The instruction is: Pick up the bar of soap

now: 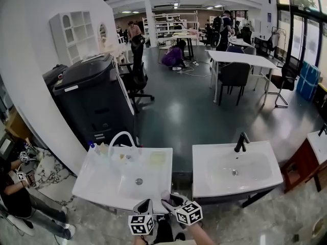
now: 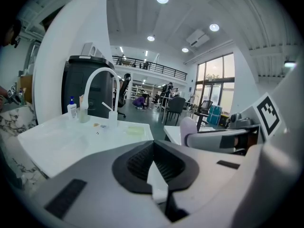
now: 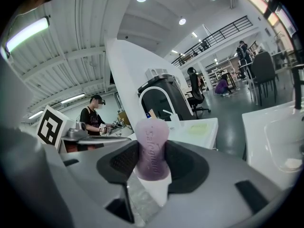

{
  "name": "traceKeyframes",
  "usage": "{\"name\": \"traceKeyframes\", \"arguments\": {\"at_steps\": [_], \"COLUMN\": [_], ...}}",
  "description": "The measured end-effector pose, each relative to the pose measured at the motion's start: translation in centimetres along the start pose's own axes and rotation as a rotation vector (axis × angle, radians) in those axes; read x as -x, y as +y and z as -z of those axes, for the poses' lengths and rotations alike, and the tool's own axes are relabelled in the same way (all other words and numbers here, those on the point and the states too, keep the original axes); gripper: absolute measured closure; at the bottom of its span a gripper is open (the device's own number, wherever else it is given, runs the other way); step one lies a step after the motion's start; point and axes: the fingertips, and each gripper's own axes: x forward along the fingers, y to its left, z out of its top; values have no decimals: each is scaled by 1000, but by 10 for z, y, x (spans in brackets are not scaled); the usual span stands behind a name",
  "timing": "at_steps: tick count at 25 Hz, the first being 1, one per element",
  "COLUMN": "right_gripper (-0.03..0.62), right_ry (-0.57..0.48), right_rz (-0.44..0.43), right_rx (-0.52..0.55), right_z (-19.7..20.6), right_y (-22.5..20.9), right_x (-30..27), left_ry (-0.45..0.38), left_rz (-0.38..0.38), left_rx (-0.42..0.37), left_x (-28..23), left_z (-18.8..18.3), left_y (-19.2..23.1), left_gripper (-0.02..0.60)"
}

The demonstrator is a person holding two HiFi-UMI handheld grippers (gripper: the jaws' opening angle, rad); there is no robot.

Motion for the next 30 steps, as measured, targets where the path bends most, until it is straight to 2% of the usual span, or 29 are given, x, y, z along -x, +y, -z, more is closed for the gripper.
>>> {"name": "traceKeyframes", "arguments": {"at_steps": [5, 24, 30], "right_gripper": [411, 411, 411], "right_ry": [2, -11, 1], "right_rz": [5, 72, 70], "right_rx": [-17, -49, -41], "right_z": [6, 13, 13], "right_y": [-5, -22, -25], "right_x": [4, 17, 16], "left_ry": [16, 24, 28], "left_rz": [5, 25, 16], "left_rx": [17, 23, 27], "left_x": [-2, -11, -14], "left_z": [11, 12, 13], "left_y": [-3, 4, 10], "left_gripper": [575, 575, 575]}}
